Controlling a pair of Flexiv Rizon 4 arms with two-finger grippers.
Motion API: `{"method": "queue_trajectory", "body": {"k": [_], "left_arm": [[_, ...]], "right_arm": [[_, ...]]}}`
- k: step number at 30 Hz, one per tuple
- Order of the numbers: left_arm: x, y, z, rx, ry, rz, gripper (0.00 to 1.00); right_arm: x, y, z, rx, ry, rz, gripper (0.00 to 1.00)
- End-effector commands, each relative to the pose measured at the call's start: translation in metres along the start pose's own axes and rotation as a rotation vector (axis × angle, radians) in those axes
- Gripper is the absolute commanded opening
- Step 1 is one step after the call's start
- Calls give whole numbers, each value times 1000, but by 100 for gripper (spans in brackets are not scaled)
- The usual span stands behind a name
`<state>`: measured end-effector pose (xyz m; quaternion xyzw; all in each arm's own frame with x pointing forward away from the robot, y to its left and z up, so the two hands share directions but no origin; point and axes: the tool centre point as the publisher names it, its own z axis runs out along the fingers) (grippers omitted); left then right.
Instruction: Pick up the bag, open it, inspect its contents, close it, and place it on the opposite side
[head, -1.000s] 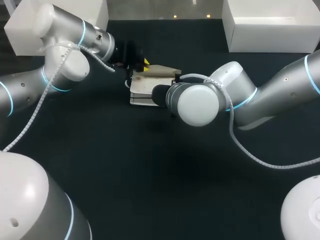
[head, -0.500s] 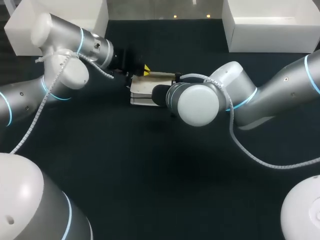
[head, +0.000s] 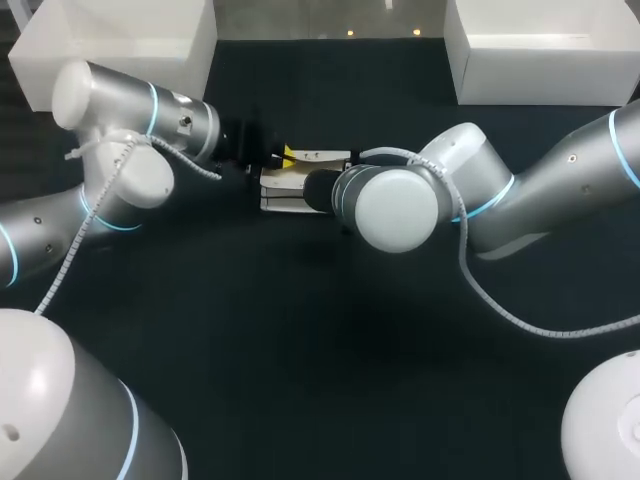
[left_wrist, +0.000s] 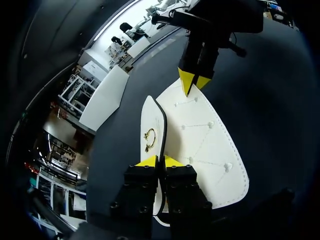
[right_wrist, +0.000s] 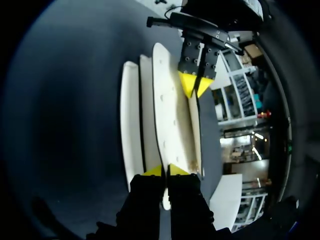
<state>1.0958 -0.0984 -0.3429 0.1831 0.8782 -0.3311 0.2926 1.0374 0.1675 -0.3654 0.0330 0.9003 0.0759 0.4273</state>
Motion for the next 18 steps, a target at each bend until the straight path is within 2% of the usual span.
{"method": "queue_trajectory", "body": {"k": [1, 18], "left_arm": [[6, 1, 3, -2, -23, 1, 0], [7, 2, 5, 3, 1, 3, 0]], "right_arm": [[3, -3, 2, -24, -41, 1, 0], [3, -3, 2, -24, -41, 1, 0]]}}
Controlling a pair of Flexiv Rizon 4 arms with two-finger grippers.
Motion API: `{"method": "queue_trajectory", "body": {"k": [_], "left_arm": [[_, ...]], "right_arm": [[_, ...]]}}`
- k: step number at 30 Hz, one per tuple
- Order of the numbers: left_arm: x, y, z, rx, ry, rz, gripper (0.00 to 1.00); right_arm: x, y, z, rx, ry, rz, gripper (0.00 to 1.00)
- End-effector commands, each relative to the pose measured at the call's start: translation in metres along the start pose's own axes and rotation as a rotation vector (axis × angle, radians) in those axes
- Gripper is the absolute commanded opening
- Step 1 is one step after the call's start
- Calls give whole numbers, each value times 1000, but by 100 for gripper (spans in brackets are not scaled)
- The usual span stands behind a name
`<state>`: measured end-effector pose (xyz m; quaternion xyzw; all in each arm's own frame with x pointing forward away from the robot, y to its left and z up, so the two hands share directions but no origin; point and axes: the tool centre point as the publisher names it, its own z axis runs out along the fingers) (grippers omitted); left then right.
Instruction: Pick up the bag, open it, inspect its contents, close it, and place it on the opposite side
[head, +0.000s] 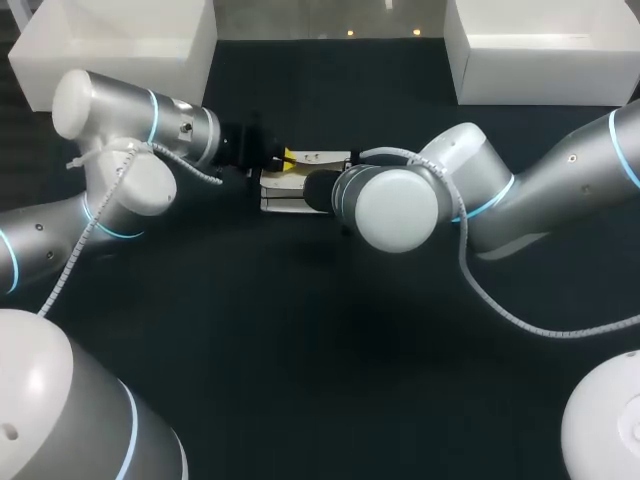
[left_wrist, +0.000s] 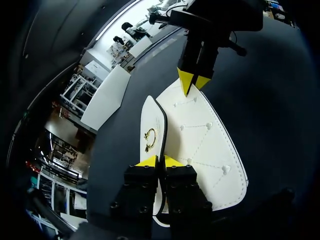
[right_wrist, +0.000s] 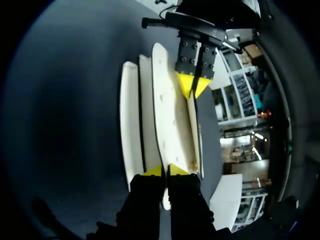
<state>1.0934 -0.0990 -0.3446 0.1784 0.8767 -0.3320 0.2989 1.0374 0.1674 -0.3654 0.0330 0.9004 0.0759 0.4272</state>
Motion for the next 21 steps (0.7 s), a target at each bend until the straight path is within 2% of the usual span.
{"method": "queue_trajectory", "body": {"k": [1, 6, 14, 21], "left_arm": [[6, 4, 6, 5, 21, 5, 0], [10, 3, 8, 18, 47, 10, 0], [8, 12, 13, -16, 34, 0, 0], [11, 0, 4, 14, 47, 15, 0]], "right_arm": [[3, -3, 2, -24, -41, 1, 0], [3, -3, 2, -24, -41, 1, 0], [3, -3, 2, -24, -41, 1, 0], [3, -3, 2, -24, -41, 1, 0]]}}
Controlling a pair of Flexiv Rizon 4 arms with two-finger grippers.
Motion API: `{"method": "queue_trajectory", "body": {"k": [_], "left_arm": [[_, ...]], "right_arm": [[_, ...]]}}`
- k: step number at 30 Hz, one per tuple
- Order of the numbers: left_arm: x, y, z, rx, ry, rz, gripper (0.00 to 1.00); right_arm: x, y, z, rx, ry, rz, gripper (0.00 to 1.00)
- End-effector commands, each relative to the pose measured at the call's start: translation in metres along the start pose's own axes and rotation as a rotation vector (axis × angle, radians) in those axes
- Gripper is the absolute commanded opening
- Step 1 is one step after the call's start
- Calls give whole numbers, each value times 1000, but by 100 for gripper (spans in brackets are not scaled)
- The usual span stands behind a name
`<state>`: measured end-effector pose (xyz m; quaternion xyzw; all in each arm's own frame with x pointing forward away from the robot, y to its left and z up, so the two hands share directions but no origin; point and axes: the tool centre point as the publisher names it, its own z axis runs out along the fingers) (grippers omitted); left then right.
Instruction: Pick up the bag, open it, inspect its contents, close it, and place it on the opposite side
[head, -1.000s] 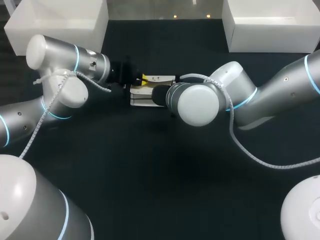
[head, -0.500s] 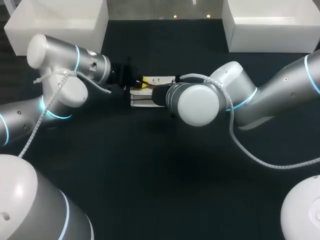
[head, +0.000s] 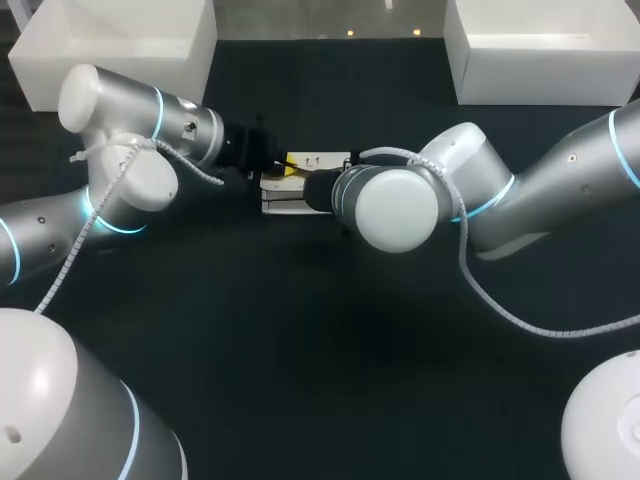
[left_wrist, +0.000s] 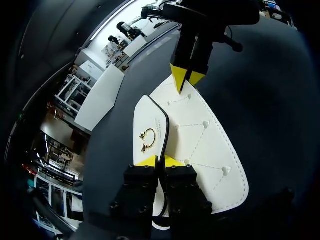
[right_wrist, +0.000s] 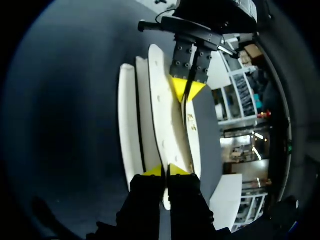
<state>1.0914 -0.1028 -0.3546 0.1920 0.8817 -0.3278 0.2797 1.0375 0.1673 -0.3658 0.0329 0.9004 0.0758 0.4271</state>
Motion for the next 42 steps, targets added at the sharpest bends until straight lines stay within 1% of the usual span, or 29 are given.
{"method": "queue_trajectory", "body": {"k": [1, 3, 8, 9, 10, 11, 14, 16, 17, 18, 19, 20, 25, 28, 31, 34, 37, 39, 42], "left_arm": [[4, -2, -4, 15, 4, 1, 0], [4, -3, -5, 20, 6, -4, 0], [5, -1, -3, 3, 5, -8, 0], [3, 0, -3, 1, 1, -17, 3], [2, 1, -4, 2, -3, -22, 41], [1, 0, -6, 2, -8, -23, 46], [-3, -3, -10, 8, -20, -17, 43], [-4, -5, -11, 10, -21, -13, 35], [-5, -5, -12, 9, -23, -8, 19], [-5, -6, -11, 9, -23, -6, 8], [-6, -6, -11, 9, -22, -4, 2], [-6, -6, -11, 8, -19, 1, 0], [-5, -2, -5, -19, 3, 8, 0], [-5, -2, -6, -23, 24, -5, 0], [-3, -4, -10, -11, 53, -19, 0], [-1, -6, -11, 17, 72, -38, 0], [0, -5, -10, 1, 64, -33, 0], [1, 0, -7, -25, 50, -26, 0], [1, 7, -2, -41, 44, -37, 0]], "right_arm": [[3, -3, 1, -24, -42, 1, 0], [3, -3, 1, -24, -42, 1, 0], [3, -3, 1, -24, -42, 1, 0], [3, -3, 1, -24, -42, 1, 0], [3, -3, 1, -24, -42, 1, 0], [3, -3, 1, -24, -42, 1, 0], [3, -3, 1, -24, -42, 1, 0], [3, -3, 1, -24, -42, 1, 0], [3, -3, 1, -24, -42, 1, 0], [3, -3, 1, -24, -42, 1, 0], [3, -3, 1, -24, -42, 1, 0], [3, -3, 1, -24, -42, 1, 0], [3, -3, 1, -24, -42, 1, 0], [3, -3, 1, -24, -42, 1, 0], [3, -3, 1, -24, -42, 1, 0], [3, -3, 1, -24, -42, 1, 0], [3, -3, 1, -24, -42, 1, 0], [3, -3, 1, -24, -42, 1, 0], [3, -3, 1, -24, -42, 1, 0]]}}
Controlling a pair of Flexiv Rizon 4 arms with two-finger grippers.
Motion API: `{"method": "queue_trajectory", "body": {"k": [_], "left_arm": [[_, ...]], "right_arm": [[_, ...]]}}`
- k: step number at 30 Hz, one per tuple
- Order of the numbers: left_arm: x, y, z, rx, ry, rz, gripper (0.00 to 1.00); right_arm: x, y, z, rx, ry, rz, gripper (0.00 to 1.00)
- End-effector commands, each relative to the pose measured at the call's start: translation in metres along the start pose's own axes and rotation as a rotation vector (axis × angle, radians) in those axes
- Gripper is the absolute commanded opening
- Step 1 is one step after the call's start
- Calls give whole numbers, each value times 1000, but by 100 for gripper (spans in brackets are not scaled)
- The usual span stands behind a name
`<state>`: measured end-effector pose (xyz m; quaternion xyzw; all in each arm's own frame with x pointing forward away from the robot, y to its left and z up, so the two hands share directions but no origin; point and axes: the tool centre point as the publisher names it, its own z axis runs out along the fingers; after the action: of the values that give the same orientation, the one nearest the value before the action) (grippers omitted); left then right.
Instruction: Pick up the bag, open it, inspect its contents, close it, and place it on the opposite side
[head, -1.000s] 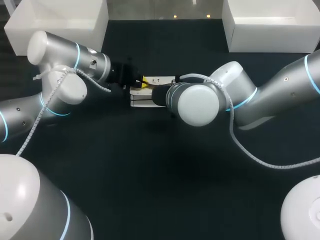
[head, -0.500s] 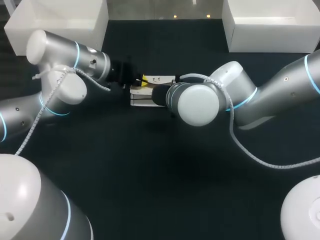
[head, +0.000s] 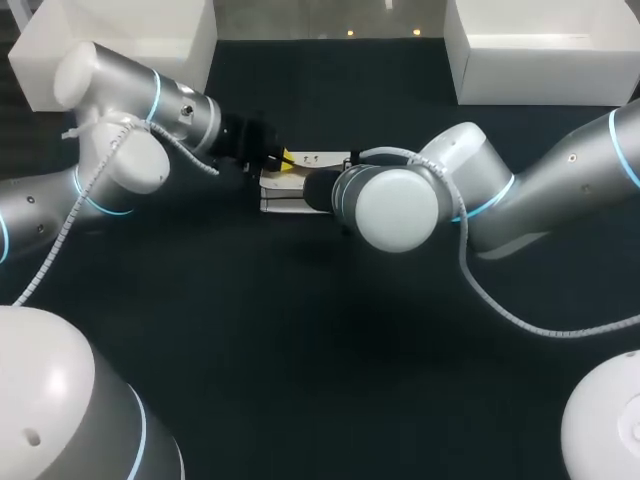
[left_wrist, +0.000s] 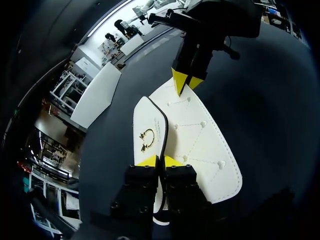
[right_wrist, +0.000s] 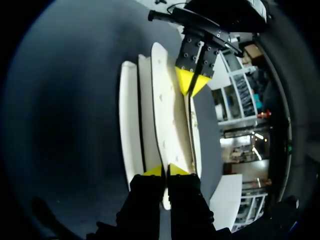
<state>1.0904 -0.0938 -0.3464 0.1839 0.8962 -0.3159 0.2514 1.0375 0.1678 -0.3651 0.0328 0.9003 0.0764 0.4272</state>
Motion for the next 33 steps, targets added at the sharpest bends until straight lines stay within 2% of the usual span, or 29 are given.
{"method": "queue_trajectory", "body": {"k": [1, 6, 16, 21, 27, 33], "left_arm": [[3, 7, 11, -24, -15, -8, 0], [7, 6, 15, -8, -8, 1, 0], [8, -4, 6, 18, -28, 12, 0], [11, -7, 10, -42, -19, -36, 0], [11, -11, 10, -45, -8, -72, 0], [3, -5, 9, -60, -34, -107, 0]], "right_arm": [[3, -3, 2, -23, -41, 1, 0], [3, -3, 2, -23, -41, 1, 0], [3, -3, 2, -23, -41, 1, 0], [3, -3, 2, -23, -41, 1, 0], [3, -3, 2, -23, -41, 1, 0], [3, -3, 2, -23, -41, 1, 0]]}}
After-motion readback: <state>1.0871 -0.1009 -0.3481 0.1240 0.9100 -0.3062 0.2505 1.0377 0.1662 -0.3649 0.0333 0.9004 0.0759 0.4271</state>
